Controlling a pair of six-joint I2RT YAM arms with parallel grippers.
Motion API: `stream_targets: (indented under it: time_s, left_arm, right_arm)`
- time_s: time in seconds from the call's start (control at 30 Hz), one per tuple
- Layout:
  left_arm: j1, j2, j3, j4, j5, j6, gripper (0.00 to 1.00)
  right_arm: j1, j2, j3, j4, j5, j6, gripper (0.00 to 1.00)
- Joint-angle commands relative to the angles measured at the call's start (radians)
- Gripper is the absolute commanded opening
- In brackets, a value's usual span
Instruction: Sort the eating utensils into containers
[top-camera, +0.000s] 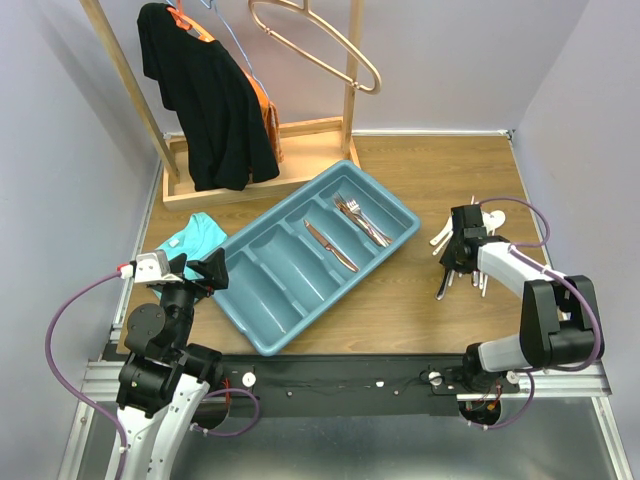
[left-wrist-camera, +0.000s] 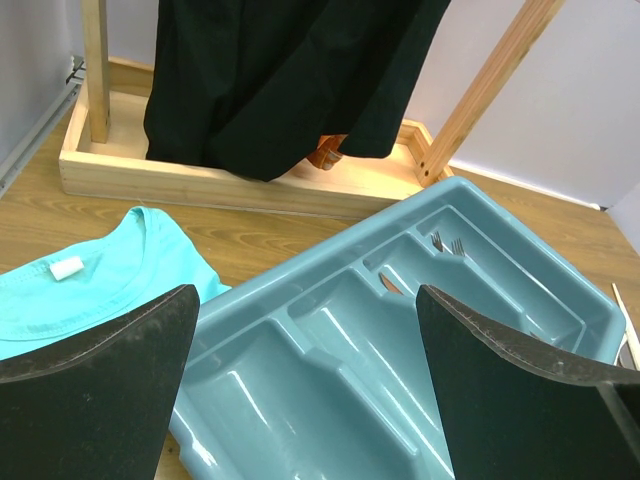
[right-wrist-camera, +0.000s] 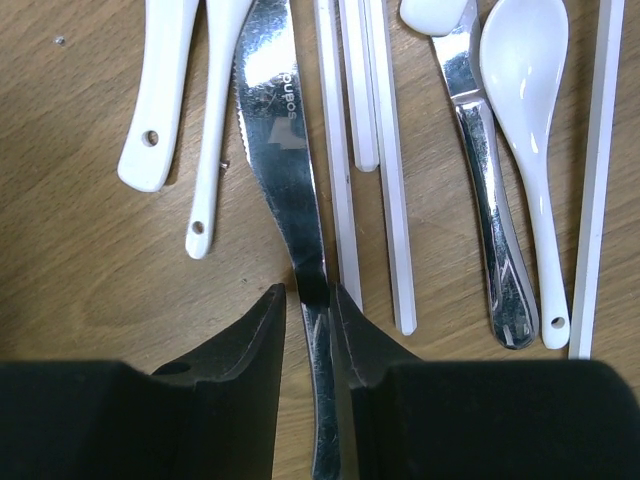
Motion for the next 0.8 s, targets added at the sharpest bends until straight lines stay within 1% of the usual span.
stream_targets:
  time_s: [0.0, 0.17, 0.27, 0.4, 0.47, 0.5, 0.57, 0.63, 0.77]
  left_arm:
    - [0.001, -0.013, 0.005, -0.001, 0.013, 0.005, 0.99]
    - [0.001, -0.013, 0.005, 0.001, 0.013, 0.005, 0.99]
    - [0.001, -0.022, 0.005, 0.001, 0.012, 0.005, 0.99]
    - [0.001, -0.033, 0.004, 0.002, 0.01, 0.005, 0.99]
    - [0.001, -0.037, 0.004, 0.002, 0.01, 0.007, 0.99]
    - [0.001, -0.039, 0.004, 0.002, 0.01, 0.007, 0.99]
    - [0.001, -0.039, 0.002, 0.002, 0.01, 0.005, 0.99]
    - [0.0, -0.068, 0.002, 0.004, 0.01, 0.008, 0.99]
    - [-0.005, -0.08, 0.002, 0.002, 0.007, 0.008, 0.99]
  right_arm:
    - [-0.006, 0.036, -0.017, -0.015, 0.008, -0.002, 0.33]
    - [-0.008, 0.065, -0.029, -0.039, -0.009, 0.012, 0.34]
    - [-0.009, 0.07, -0.034, -0.047, -0.023, 0.023, 0.33]
    - [-0.011, 0.053, -0.045, -0.077, -0.047, 0.052, 0.23]
    - [-0.011, 0.036, -0.06, -0.097, -0.07, 0.086, 0.21]
    - [-0.011, 0.028, -0.066, -0.102, -0.106, 0.098, 0.19]
    - [-0.011, -0.004, -0.098, -0.11, -0.147, 0.138, 0.19]
    - [-0.012, -0.031, -0.124, -0.114, -0.204, 0.167, 0.15]
    - [-0.009, -0.094, -0.201, -0.131, -0.264, 0.207, 0.09]
